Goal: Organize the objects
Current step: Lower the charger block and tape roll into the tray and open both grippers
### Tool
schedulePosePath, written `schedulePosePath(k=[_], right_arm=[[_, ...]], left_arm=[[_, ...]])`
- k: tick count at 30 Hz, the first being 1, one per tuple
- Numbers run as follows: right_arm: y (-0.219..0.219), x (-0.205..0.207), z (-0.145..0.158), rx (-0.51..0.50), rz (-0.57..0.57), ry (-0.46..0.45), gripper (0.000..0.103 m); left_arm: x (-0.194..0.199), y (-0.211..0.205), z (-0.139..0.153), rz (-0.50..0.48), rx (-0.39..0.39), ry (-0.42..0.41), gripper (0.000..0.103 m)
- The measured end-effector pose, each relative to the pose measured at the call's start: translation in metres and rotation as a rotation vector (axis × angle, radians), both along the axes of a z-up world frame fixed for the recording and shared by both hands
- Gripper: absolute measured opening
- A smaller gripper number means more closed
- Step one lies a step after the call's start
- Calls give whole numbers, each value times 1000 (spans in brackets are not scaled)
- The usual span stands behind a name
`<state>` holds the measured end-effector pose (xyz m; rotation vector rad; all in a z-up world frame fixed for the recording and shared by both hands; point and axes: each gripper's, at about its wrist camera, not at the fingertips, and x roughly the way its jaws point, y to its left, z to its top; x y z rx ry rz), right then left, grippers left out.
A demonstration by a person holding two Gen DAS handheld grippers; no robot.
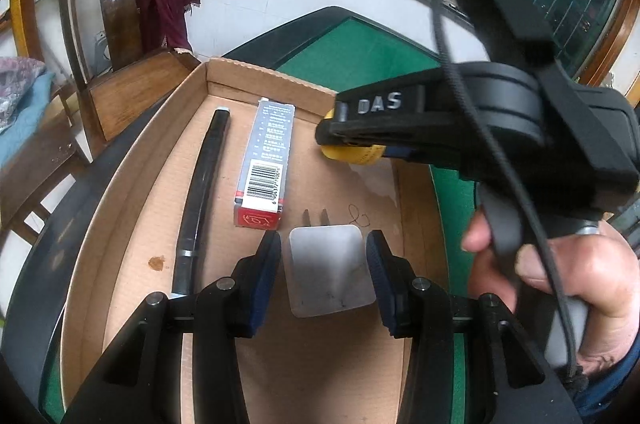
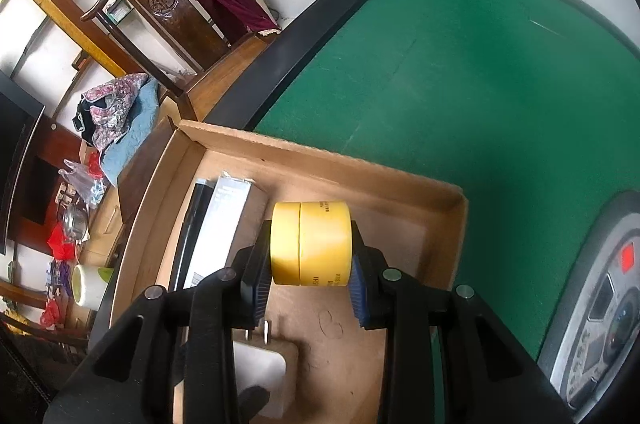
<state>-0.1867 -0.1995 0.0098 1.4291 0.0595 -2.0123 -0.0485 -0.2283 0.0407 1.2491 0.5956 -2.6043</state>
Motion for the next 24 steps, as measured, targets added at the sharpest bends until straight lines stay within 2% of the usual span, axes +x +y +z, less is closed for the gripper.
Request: schedulePosePath(k=[8,14,18,21,24], right_arm=[[-4,0,-8,-11,29,-46,32],[3,9,5,-38,39,-37,36],[20,18,20,-63,27,-14,36],[41,31,33,-89,10,17,36],[64,46,44,-120,-2,46,37]], left_arm=[[1,-2,-2,7,22,2,40],[10,3,6,6,20,17,40],[27,13,13,-30,-25,-2,40],[34,28,11,-85,-97,-38,40],[29,35,3,-79,-157,-81,39]])
